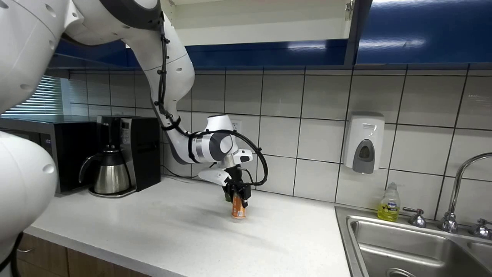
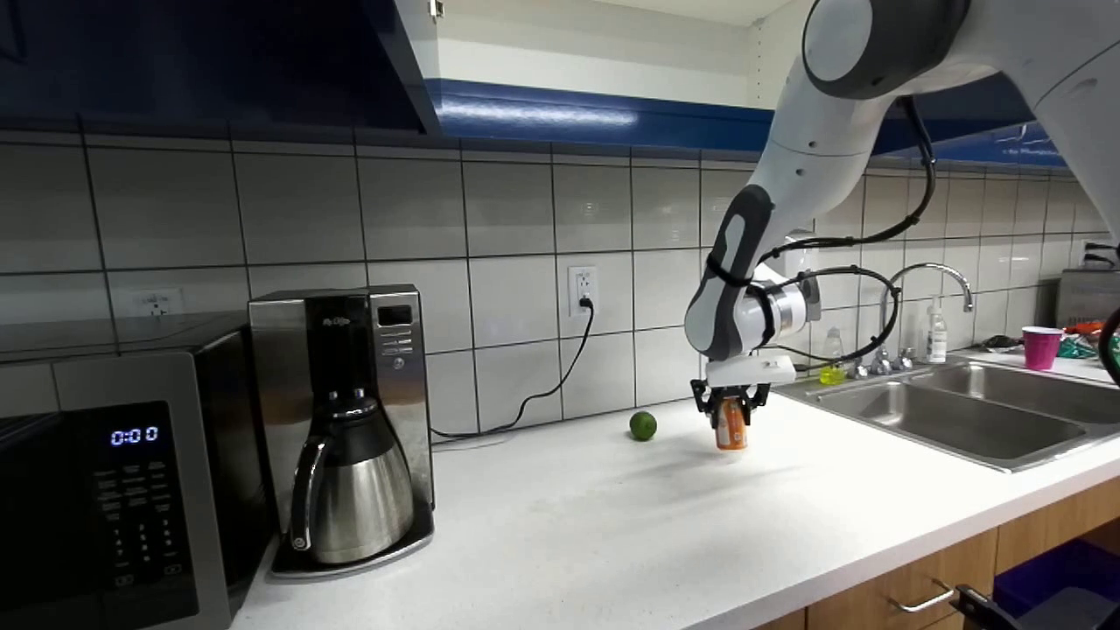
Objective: Put the can in the cabinet
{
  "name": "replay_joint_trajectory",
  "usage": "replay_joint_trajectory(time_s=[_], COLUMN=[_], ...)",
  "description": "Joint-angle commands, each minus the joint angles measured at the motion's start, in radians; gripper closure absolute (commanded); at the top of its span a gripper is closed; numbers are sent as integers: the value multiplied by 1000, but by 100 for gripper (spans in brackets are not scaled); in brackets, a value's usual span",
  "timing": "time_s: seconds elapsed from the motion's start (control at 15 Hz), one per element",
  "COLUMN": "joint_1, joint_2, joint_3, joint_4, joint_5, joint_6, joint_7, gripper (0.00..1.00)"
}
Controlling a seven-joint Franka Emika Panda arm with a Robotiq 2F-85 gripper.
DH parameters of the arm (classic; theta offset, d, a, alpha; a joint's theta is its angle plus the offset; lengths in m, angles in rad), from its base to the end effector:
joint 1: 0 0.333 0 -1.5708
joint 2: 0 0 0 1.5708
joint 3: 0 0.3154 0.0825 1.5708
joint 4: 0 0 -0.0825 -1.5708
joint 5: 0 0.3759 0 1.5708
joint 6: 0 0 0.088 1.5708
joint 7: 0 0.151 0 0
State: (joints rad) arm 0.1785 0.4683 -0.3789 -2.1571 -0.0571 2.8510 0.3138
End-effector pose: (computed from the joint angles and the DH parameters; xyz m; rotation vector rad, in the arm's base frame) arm 0.5858 -0.1197 0.1825 2.8862 -0.5888 0.3908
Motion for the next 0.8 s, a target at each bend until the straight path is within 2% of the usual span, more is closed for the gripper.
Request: replay_joint_trajectory(time_s=[0.0, 0.4, 0.73], joint_1=[-16, -44, -96], joint_2=[-136, -291, -430], joint_3=[16, 41, 91], joint_4=[-67, -151, -223], joint_5=[-55, -125, -166], joint_6=[-80, -140, -189], joint_7=[-6, 4, 7], gripper=[62, 62, 62])
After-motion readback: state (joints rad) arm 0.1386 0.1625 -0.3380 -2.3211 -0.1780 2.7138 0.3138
